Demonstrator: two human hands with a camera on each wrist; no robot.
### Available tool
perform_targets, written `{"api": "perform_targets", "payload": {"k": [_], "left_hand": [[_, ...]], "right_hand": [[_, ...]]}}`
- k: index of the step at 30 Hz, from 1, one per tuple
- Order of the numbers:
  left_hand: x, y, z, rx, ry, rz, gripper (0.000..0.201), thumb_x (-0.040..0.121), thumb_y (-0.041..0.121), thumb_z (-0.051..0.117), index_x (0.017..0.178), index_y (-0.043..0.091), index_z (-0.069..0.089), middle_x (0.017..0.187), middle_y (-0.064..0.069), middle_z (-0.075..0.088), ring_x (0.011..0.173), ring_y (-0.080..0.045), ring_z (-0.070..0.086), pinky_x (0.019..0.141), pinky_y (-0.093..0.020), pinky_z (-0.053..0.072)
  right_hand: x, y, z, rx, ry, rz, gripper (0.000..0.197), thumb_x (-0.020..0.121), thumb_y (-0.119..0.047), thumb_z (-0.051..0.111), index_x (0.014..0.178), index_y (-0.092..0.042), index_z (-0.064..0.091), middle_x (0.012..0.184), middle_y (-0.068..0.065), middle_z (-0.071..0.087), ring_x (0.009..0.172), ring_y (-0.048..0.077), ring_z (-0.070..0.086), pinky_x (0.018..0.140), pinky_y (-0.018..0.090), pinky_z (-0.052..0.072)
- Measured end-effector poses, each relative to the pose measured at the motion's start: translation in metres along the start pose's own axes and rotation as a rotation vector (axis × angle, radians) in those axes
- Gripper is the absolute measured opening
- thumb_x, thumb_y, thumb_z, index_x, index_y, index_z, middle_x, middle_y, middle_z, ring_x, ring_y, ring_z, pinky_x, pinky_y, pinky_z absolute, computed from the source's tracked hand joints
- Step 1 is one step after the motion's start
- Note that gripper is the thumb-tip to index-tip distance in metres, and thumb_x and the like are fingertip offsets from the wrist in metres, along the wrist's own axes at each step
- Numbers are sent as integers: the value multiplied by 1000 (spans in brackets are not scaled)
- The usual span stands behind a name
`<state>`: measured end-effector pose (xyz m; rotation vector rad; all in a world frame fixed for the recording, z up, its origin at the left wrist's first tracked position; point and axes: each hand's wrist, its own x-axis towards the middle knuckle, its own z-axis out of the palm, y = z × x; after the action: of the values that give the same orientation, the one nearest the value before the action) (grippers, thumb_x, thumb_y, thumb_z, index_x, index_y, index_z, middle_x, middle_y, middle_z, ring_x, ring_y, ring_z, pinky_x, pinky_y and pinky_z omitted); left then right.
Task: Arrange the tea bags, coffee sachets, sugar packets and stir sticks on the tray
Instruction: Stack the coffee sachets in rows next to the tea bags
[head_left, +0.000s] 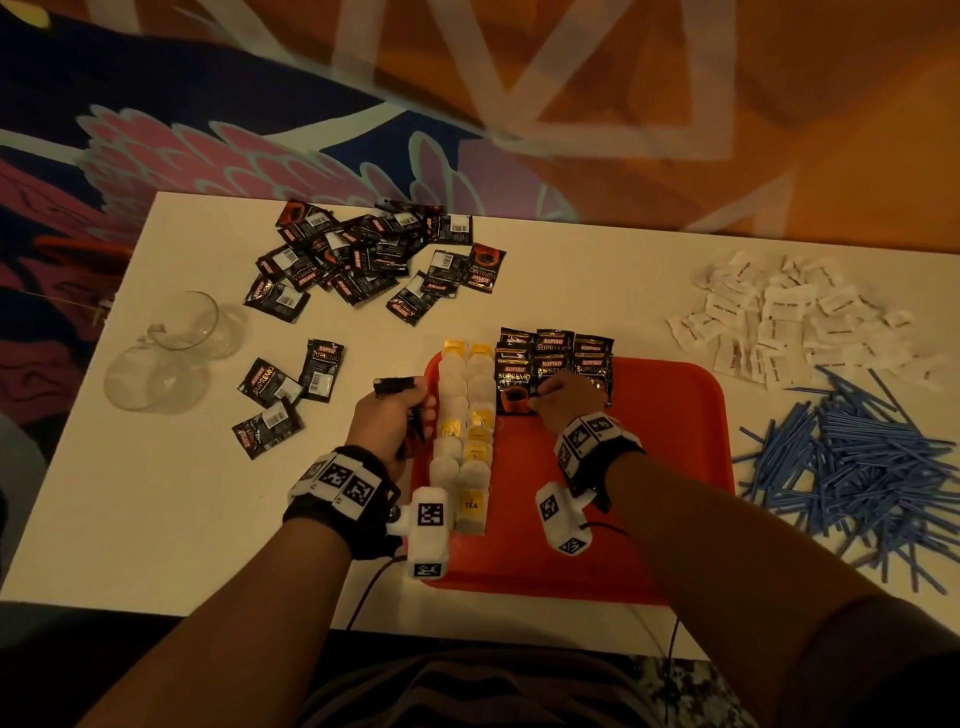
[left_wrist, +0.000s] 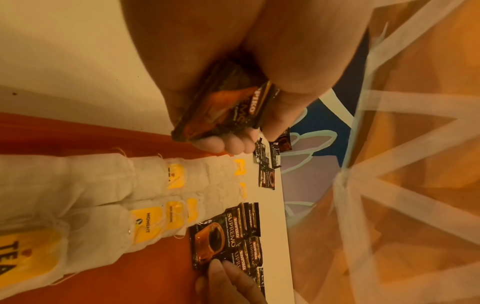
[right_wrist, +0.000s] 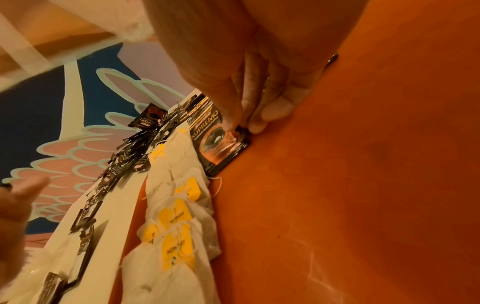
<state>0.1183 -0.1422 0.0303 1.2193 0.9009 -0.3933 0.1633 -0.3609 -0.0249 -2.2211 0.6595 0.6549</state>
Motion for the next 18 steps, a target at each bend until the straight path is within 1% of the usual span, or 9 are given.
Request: {"api": "perform_targets", "payload": {"k": [2, 4, 7, 9, 11, 13, 15, 17, 18], "left_hand": [[-3, 1, 3, -59, -30, -21, 13, 98, 10, 53, 100, 9, 66, 76, -6, 64, 62, -15, 58, 57, -28, 47], [-6, 1, 6, -102, -75, -46, 21, 98, 7, 42, 104, 7, 62, 77, -7, 64, 61, -16, 60, 58, -28, 47], [-13, 2, 14, -55, -102, -41, 26, 99, 4, 38, 105, 3, 63, 85, -12, 72, 68, -19, 70, 64, -31, 56], [-16, 3, 18, 4, -124, -13, 23, 101, 3, 42, 103, 0, 65, 83, -13, 74, 68, -20, 72, 61, -31, 61], [-21, 4, 23, 54, -129, 5, 17, 101, 7, 50, 101, 2, 66, 80, -10, 75, 67, -20, 73, 57, -31, 60], [-23, 5, 27, 99, -94, 21, 11, 97, 14, 61, 103, 6, 67, 85, -11, 74, 74, -24, 73, 59, -33, 57], [-26, 5, 32, 122, -67, 52, 9, 91, 15, 71, 96, 9, 68, 88, -12, 75, 82, -28, 73, 68, -38, 59], [-30, 5, 39, 123, -82, 72, 16, 85, 16, 77, 97, 7, 72, 93, -14, 76, 92, -33, 73, 84, -49, 59], [-34, 5, 43, 129, -92, 84, 19, 83, 16, 79, 98, 6, 73, 93, -15, 76, 93, -33, 73, 89, -52, 57]], "right_hand": [[-3, 0, -3, -3, 6, -11, 18, 83, -22, 76, 98, -19, 66, 101, -2, 63, 76, 8, 55, 49, 16, 37], [-5, 2, -6, 1, 2, -20, 18, 83, -22, 75, 99, -19, 68, 101, -3, 64, 80, 10, 58, 52, 16, 40], [-10, 5, -13, -7, -5, -48, 17, 85, -21, 72, 102, -20, 69, 105, -6, 64, 72, 2, 54, 49, 12, 36], [-14, 7, -18, -7, -26, -75, 14, 86, -22, 71, 99, -21, 69, 105, -6, 66, 70, 0, 53, 49, 12, 35], [-23, 5, -25, -20, -36, -125, 9, 86, -25, 69, 95, -24, 68, 102, -6, 66, 78, 6, 57, 60, 16, 42], [-35, 0, -32, -13, -61, -212, 6, 87, -33, 68, 85, -28, 66, 94, -9, 66, 87, 9, 60, 73, 22, 46], [-50, -5, -38, 95, -125, -306, 13, 87, -39, 68, 79, -29, 64, 84, -9, 67, 81, 9, 62, 70, 23, 46], [-67, -10, -42, 275, -205, -350, 16, 84, -37, 72, 84, -22, 67, 81, -5, 69, 72, 9, 63, 63, 22, 46], [-73, -12, -43, 315, -239, -363, 18, 82, -36, 74, 88, -20, 68, 84, -4, 70, 73, 9, 64, 63, 22, 47]]}}
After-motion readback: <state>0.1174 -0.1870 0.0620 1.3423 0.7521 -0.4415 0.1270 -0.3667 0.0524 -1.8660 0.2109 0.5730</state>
